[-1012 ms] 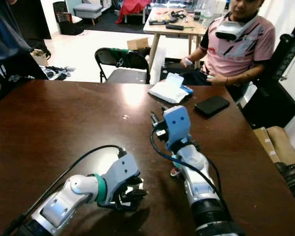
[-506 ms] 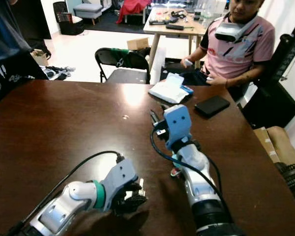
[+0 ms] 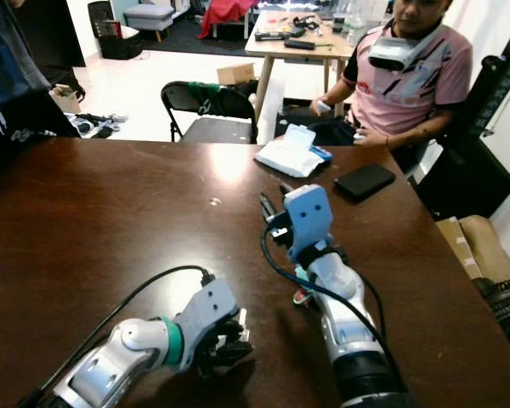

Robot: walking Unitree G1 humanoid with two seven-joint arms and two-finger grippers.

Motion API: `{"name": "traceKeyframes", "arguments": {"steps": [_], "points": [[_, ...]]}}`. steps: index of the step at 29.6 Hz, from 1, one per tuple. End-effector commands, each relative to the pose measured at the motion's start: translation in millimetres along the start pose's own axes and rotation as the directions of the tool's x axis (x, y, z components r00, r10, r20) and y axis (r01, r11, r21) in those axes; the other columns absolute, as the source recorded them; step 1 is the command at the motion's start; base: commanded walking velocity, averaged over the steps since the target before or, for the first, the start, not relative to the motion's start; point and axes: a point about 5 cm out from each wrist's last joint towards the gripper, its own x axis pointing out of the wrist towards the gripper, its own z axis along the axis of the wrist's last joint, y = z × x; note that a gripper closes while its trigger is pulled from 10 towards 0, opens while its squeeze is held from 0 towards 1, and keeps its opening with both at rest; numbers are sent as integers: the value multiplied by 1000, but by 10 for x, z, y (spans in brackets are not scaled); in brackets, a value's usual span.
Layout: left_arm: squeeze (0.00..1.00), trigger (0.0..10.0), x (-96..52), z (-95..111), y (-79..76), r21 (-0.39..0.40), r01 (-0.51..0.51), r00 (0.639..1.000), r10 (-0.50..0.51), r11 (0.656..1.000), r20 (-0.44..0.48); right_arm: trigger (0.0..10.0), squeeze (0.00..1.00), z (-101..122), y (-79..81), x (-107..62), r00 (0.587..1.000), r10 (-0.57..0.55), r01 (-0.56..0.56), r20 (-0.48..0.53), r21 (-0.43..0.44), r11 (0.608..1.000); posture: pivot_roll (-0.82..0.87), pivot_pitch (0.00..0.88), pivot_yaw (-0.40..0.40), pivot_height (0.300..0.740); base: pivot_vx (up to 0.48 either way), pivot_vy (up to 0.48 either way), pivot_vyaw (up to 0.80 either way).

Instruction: Hang keys on a hook

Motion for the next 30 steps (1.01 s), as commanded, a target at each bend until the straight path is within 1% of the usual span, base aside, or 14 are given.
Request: {"name": "traceKeyframes", "arguments": {"steps": [1, 3, 4, 8, 9, 17, 18, 19, 20, 21, 22, 25, 27, 30], "points": [[0, 4902, 8, -57, -23, -13, 3, 1000, -4, 1000, -25, 10000, 0, -12, 14, -19, 1000, 3, -3, -5, 11, 1000, 34, 56, 97, 740, 0, 0, 0], [0, 4902, 9, -58, -21, -14, 3, 1000, -3, 1000, -26, 10000, 0, -12, 14, -18, 1000, 3, -3, -6, 11, 1000, 34, 56, 97, 740, 0, 0, 0], [0, 1137, 10, -67, -9, -17, -5, 999, 4, 1000, -34, 10000, 0, -11, 13, -16, 1000, 2, -2, -5, 12, 1000, 34, 54, 98, 740, 0, 0, 0], [0, 1137, 11, -74, -2, -20, -10, 999, 10, 1000, -41, 10000, 0, -9, 13, -16, 1000, 1, -1, -4, 13, 1000, 34, 54, 98, 740, 0, 0, 0], [0, 0, 12, -79, 9, -22, -15, 999, 14, 1000, -46, 10000, 0, -7, 14, -14, 1000, 0, 0, -4, 14, 1000, 34, 51, 100, 740, 0, 0, 0], [0, 0, 3, -81, 55, -19, -43, 998, 42, 999, -52, 10000, 0, 8, 22, 5, 1000, -5, 5, 3, 20, 1000, 38, 46, 101, 740, 0, 0, 0], [0, 0, -56, 82, 137, -39, -102, 993, 105, 994, 63, 10000, 0, 25, 30, 20, 1000, -6, 5, 11, 23, 1000, 42, 42, 102, 740, 0, 0, 0], [0, 0, -56, 82, 137, -39, -102, 993, 105, 994, 63, 10000, 0, 25, 30, 20, 1000, -6, 5, 11, 23, 1000, 42, 42, 102, 740, 0, 0, 0], [0, 0, -161, 326, 249, -29, -198, 958, 200, 980, 204, 10000, 0, 53, 39, 35, 1000, -5, 5, 23, 29, 1000, 46, 43, 99, 740, 0, 0, 0], [0, 0, -161, 326, 249, -29, -198, 958, 200, 980, 204, 10000, 0, 53, 39, 35, 1000, -5, 5, 23, 29, 1000, 46, 43, 99, 740, 0, 0, 0], [0, 10000, -268, 529, 314, -21, -259, 923, 254, 966, 289, 10000, 0, 78, 59, 50, 999, 0, -2, 35, 38, 999, 51, 47, 93, 740, 0, 0, 0], [0, 10000, -534, 923, 321, -15, -324, 851, 299, 946, 432, 10000, 0, 101, 128, 79, 999, 21, -23, 48, 52, 998, 55, 49, 86, 740, 0, 0, 0], [0, 10000, -567, 964, 312, -9, -333, 841, 301, 943, 449, 10000, 0, 94, 137, 81, 999, 25, -27, 45, 51, 998, 56, 49, 85, 740, 0, 0, 0], [0, 10000, -653, 1096, 276, 19, -353, 816, 299, 935, 494, 10000, 0, -28, 103, 75, 999, 36, -36, -31, -4, 999, 66, 52, 66, 740, 0, 0, 0]]}}
